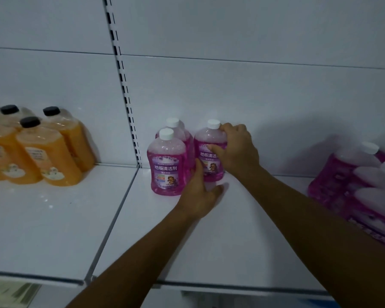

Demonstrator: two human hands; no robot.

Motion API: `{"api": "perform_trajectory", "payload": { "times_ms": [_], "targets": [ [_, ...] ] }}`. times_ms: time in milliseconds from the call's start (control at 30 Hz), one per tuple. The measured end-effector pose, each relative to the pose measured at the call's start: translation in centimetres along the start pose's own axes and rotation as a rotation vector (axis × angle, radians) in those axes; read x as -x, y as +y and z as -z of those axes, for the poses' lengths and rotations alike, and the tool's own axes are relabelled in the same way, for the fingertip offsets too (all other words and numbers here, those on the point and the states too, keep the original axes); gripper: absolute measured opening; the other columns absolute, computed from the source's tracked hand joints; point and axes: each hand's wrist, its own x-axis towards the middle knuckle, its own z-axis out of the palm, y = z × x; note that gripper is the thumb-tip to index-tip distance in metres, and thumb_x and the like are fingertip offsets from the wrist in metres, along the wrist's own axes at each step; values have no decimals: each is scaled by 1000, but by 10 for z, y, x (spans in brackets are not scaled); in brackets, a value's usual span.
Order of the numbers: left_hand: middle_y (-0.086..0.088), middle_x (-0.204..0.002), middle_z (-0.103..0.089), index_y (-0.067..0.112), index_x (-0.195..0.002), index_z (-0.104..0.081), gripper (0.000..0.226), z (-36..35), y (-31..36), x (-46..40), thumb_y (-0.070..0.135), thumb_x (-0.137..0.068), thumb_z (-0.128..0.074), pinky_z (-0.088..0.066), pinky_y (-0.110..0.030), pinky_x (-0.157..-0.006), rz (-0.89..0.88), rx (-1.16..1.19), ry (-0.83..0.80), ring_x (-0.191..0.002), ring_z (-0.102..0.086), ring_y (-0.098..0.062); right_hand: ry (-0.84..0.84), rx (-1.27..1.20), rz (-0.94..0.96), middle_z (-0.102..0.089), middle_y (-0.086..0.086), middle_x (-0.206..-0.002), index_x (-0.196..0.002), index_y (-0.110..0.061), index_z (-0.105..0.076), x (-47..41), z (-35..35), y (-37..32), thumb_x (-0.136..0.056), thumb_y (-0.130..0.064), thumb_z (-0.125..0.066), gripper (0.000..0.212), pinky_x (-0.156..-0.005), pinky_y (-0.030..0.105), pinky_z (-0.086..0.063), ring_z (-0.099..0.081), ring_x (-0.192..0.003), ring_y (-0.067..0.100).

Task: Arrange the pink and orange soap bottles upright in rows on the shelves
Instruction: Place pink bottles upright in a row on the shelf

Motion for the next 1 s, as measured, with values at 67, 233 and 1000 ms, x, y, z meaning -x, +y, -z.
{"api": "perform_trajectory", "payload": {
  "times_ms": [67,233,1000],
  "targets": [
    [10,-146,-38,30,-150,-18,78,-2,3,11,29,-89,-66,-29,-22,-102,12,-49,-12,-131,-34,-6,-57,46,-8,-46,10,-121,-139,-23,-41,4,3,0,-84,-38,-70,64,-90,41,-47,-47,-117,27],
    [4,-156,-30,29,-152,-17,74,-3,2,34,42,-92,-58,-28,-31,-108,115,-218,-99,-142,-29,-19,-108,-67,-39,-43,9,-140,-147,-20,-30,28,12,6,-87,-42,-65,73,-100,44,-46,-45,-126,27],
    [4,-139,-51,23,-148,-34,75,-146,49,36,39,-84,-70,-45,-30,-98,-196,-225,-551,-119,-53,-15,299,265,-202,-49,12,-137,-135,-9,-45,179,187,86,-81,-24,-73,63,-105,43,-41,-44,-127,29]
  ]
}}
